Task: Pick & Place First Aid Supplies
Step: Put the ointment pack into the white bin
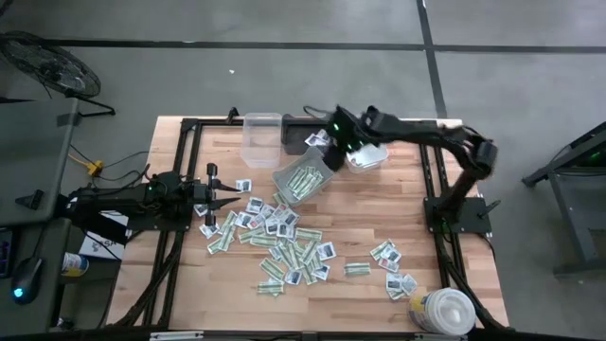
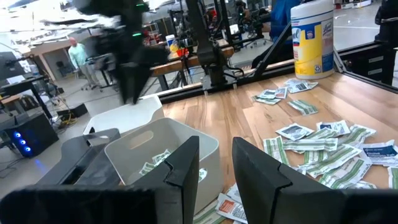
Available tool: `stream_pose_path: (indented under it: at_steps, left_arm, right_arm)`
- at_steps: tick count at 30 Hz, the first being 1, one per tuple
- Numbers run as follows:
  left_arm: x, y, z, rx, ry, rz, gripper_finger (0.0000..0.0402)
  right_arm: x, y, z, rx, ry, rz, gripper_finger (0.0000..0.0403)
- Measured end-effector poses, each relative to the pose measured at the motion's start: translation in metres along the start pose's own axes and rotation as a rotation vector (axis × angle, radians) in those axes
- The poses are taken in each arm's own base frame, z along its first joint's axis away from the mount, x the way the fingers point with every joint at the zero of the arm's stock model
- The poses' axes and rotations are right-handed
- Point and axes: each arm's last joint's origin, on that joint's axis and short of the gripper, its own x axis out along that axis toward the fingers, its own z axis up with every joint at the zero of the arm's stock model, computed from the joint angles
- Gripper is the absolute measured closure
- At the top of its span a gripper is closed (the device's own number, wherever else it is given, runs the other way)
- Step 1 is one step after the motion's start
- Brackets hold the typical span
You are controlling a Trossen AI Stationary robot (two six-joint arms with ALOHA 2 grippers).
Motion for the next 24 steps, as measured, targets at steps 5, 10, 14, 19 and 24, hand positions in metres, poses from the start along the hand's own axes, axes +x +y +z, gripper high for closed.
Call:
stream_pose_path:
  at_steps: [5,10,14,19,24]
  left_arm:
    - [0.0,0.0,0.0,0.0,-0.001,0.0,0.0305]
    - [0.0,0.0,0.0,0.0,-0.001,0.001,0.0305]
    - [0.0,0.0,0.0,0.0,-0.001,0.0,0.0305]
    - [0.0,0.0,0.0,0.0,0.0,0.0,0.0305]
    - [0.0,0.0,0.0,0.0,0.0,0.0,0.0305]
  right_arm:
    - [-0.022,0.021,-0.062,0.018,-0.018,0.017,0.0242]
    - [-0.036,0.037,-0.113,0.061,0.007,0.06,0.0251]
    - [-0.038,0.048,-0.141,0.114,0.063,0.081,0.0253]
    - [-0.04,0.062,-0.164,0.183,0.175,0.099,0.0249]
    - [-0.048,0.077,-0.184,0.249,0.305,0.128,0.0242]
